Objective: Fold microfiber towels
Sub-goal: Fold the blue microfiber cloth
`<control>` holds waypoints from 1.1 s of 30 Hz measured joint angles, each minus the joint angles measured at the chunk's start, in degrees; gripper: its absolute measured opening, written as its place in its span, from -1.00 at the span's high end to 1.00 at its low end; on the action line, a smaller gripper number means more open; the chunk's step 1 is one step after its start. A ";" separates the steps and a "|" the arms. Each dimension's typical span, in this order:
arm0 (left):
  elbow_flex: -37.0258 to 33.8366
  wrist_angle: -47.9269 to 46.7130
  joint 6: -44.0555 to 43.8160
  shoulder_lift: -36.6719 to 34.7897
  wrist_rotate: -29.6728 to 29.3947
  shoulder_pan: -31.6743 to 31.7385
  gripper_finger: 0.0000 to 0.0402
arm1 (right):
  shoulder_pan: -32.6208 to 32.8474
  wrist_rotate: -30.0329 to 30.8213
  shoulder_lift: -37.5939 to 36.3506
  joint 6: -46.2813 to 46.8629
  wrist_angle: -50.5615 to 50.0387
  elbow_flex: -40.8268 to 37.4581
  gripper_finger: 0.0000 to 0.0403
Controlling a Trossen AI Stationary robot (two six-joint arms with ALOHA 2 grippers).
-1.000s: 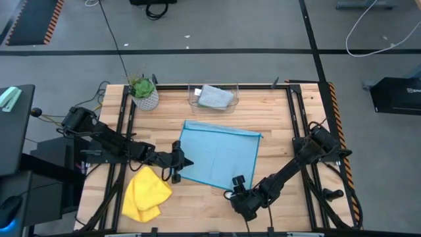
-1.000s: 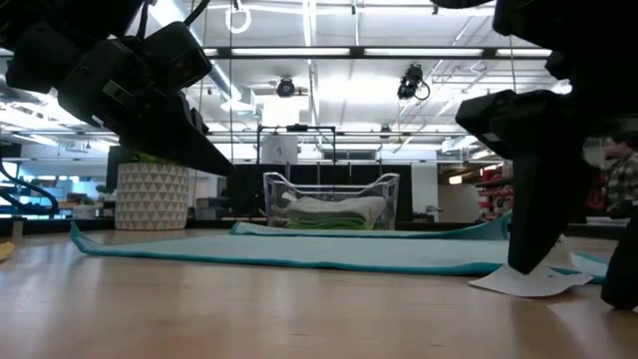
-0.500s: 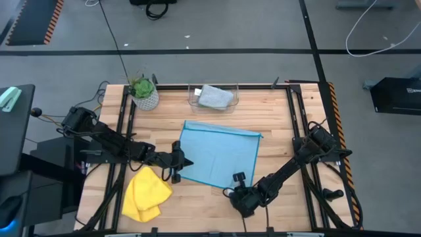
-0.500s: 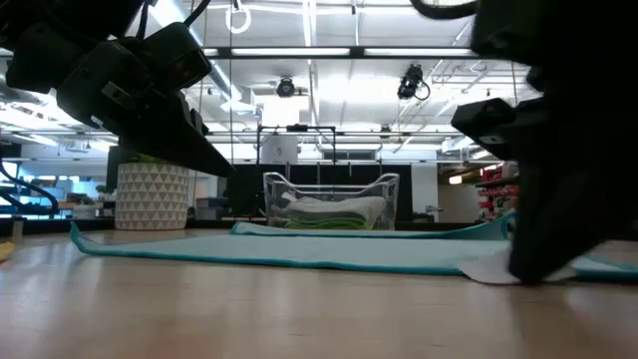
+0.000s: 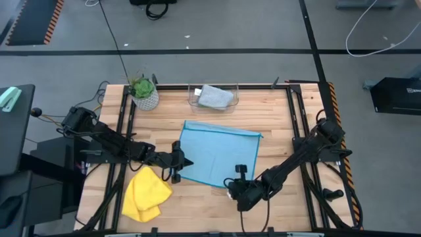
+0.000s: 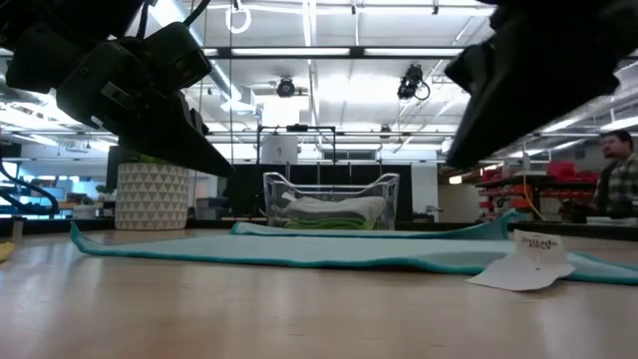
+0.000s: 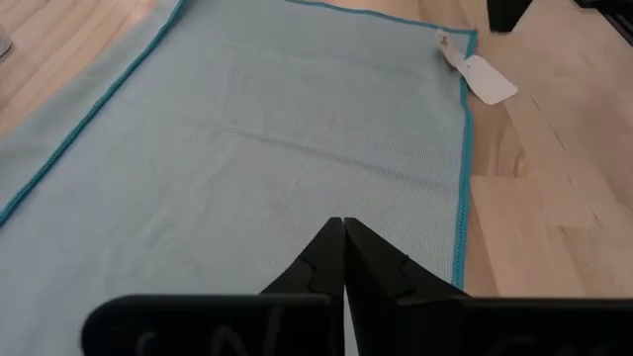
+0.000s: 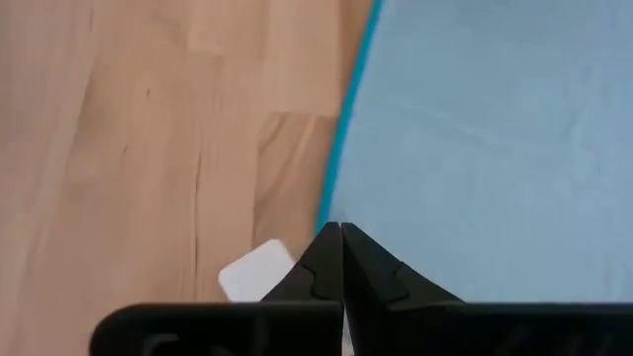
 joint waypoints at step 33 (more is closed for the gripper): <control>0.00 -1.68 -0.50 0.00 0.03 -1.90 0.88 | 1.03 -11.07 7.23 -9.42 2.05 0.24 0.14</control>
